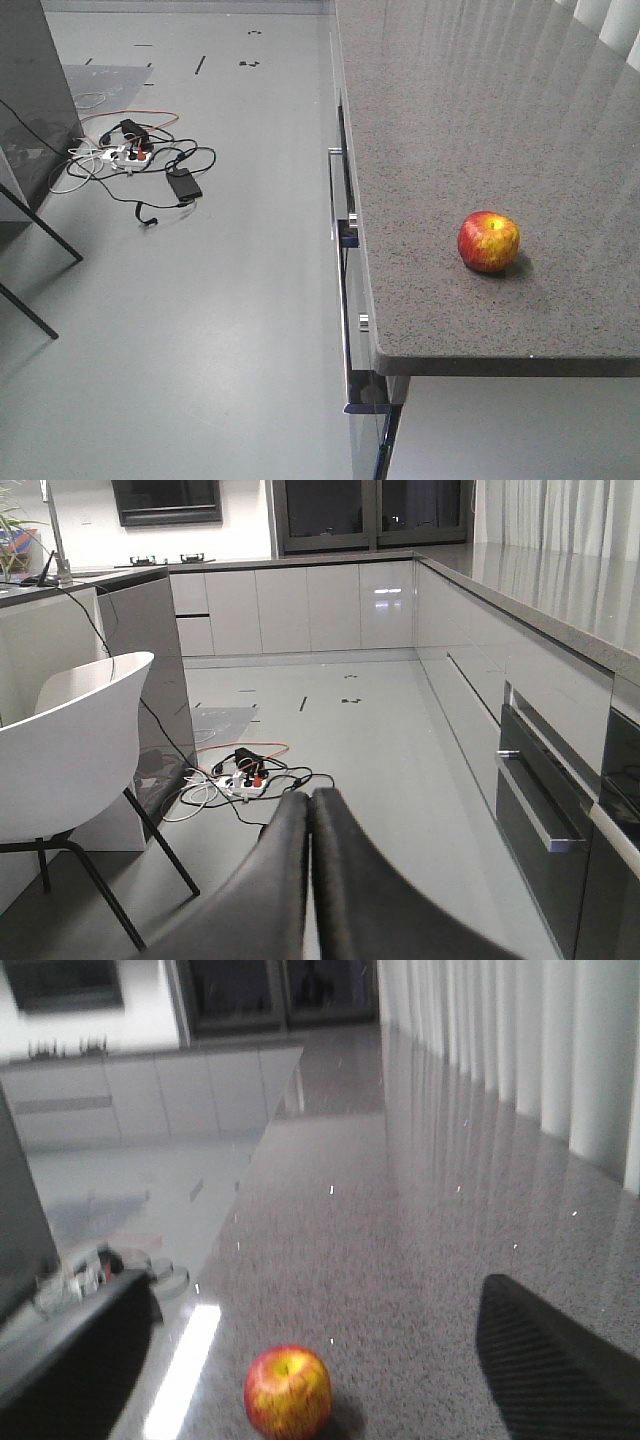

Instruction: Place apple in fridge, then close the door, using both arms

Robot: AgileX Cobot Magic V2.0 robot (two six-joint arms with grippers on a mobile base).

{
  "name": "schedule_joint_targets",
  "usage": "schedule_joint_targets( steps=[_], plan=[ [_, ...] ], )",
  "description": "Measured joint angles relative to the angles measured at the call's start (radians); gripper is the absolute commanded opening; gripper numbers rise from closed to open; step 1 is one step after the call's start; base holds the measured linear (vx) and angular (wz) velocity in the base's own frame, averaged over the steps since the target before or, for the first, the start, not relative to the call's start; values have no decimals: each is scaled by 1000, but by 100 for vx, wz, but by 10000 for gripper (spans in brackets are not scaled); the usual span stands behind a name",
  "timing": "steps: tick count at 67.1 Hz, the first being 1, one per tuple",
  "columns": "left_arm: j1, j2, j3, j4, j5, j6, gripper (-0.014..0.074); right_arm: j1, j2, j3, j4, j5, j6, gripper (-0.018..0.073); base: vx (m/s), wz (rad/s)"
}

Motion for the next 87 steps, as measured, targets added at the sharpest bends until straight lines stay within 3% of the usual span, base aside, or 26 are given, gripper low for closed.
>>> schedule_joint_targets(
  steps=[18,37,46,61,76,87],
  plan=[
    [0,0,0,0,0,0,-8,94,364,-216,6,84,-75,673,0,0],
    [0,0,0,0,0,0,-8,97,772,-454,25,244,-118,661,0,0],
    [0,0,0,0,0,0,-8,97,910,-547,92,325,-136,658,0,0],
    [0,0,0,0,0,0,-8,97,1059,-695,187,429,-201,652,0,0],
    [0,0,0,0,0,0,-8,92,1146,-755,168,465,-187,650,0,0],
    [0,0,0,0,0,0,-8,37,1186,-757,179,468,-174,646,0,0]
  ],
)
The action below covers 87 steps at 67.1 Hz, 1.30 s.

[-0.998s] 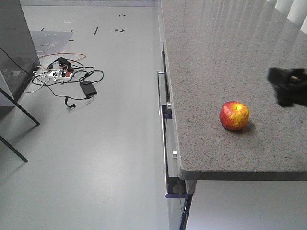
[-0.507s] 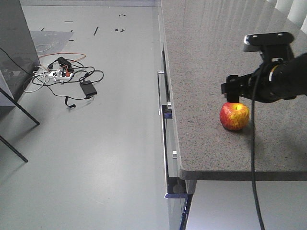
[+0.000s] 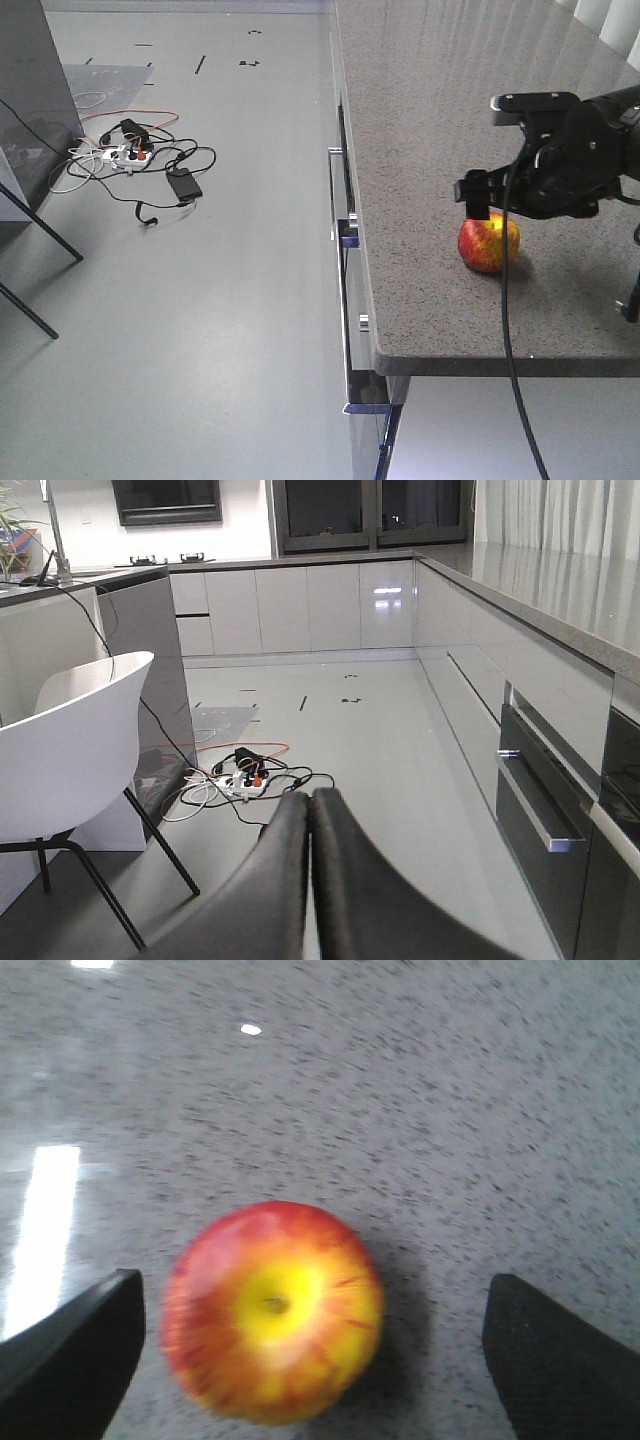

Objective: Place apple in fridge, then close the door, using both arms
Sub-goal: 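Move the right gripper over the red-yellow apple and lower it, then close the right gripper around the apple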

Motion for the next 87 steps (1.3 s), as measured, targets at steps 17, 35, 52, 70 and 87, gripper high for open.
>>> schedule_joint_targets(
  steps=[17,35,52,70,87],
  plan=[
    [0,0,0,0,0,0,-8,-36,21,-10,127,0,-111,639,0,0],
    [0,0,0,0,0,0,-8,-35,21,-23,189,-22,-171,633,0,0],
    [0,0,0,0,0,0,-8,-35,91,-26,184,-35,-179,628,0,0],
    [0,0,0,0,0,0,-8,-35,145,-26,184,-20,-189,591,0,0],
    [0,0,0,0,0,0,-8,-35,147,-27,184,-3,-201,363,0,0]
  ],
)
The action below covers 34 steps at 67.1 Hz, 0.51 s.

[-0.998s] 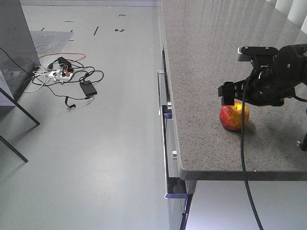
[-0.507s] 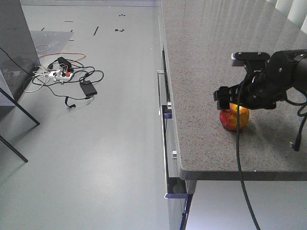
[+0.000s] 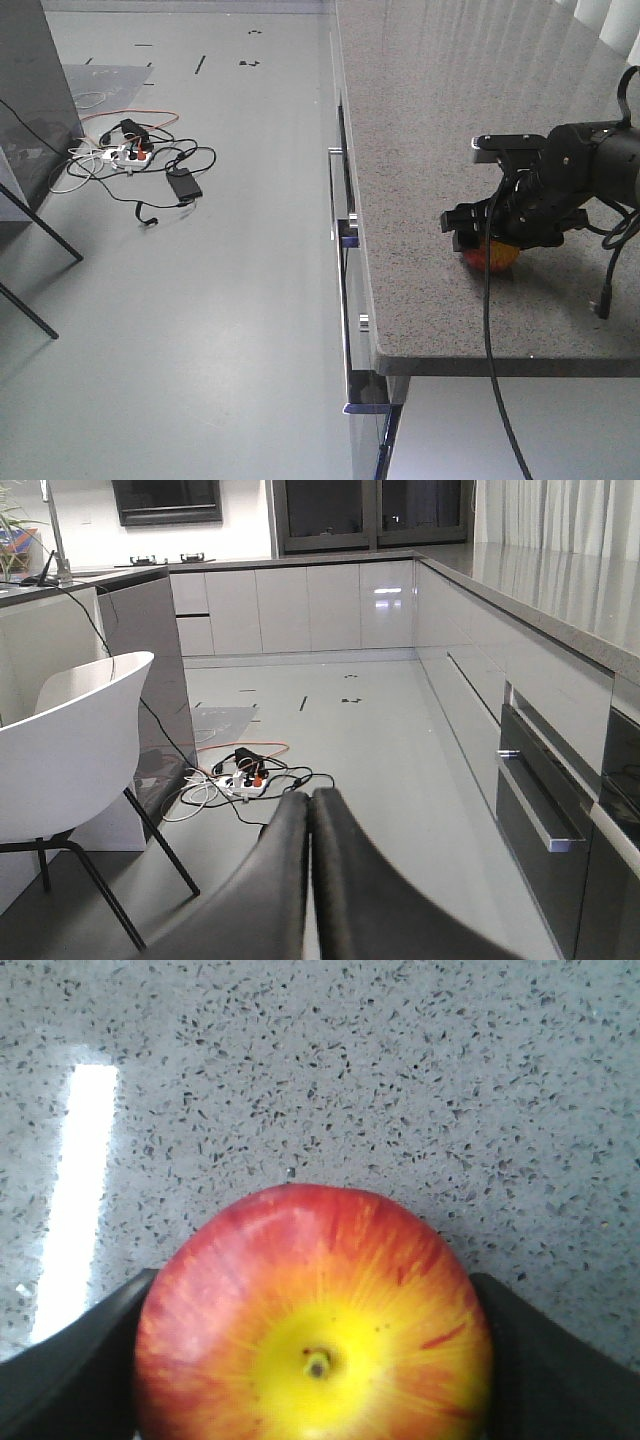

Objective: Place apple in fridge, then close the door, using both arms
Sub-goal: 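Close the right gripper around the apple, then lift the apple off the counter with the right gripper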

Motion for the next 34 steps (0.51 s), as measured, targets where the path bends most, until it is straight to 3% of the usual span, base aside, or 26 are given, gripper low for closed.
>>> schedule_joint_targets(
  steps=[16,34],
  plan=[
    [0,0,0,0,0,0,-8,1,-64,-29,50,41,-72,157,0,0],
    [0,0,0,0,0,0,-8,5,-330,-49,223,65,-207,102,0,0]
  ],
)
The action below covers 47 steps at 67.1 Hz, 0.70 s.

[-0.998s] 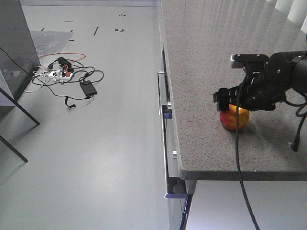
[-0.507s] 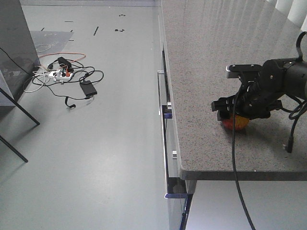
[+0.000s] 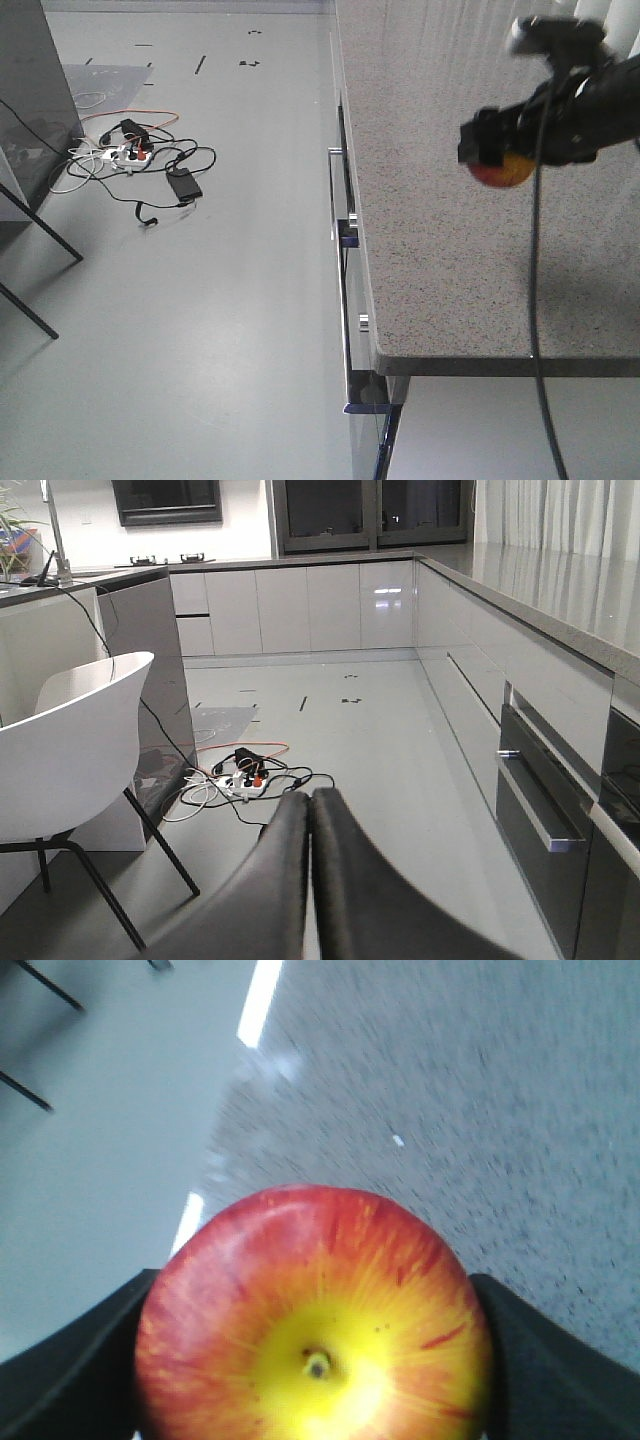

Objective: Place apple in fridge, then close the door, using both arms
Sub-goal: 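Lift the apple off the counter with the right gripper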

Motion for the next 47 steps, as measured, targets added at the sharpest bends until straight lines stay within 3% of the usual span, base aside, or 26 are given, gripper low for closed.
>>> schedule_joint_targets(
  steps=[18,47],
  plan=[
    [0,0,0,0,0,0,-8,1,-134,-3,35,22,-17,102,0,0],
    [0,0,0,0,0,0,-8,1,-141,-3,35,28,-17,102,0,0]
  ],
)
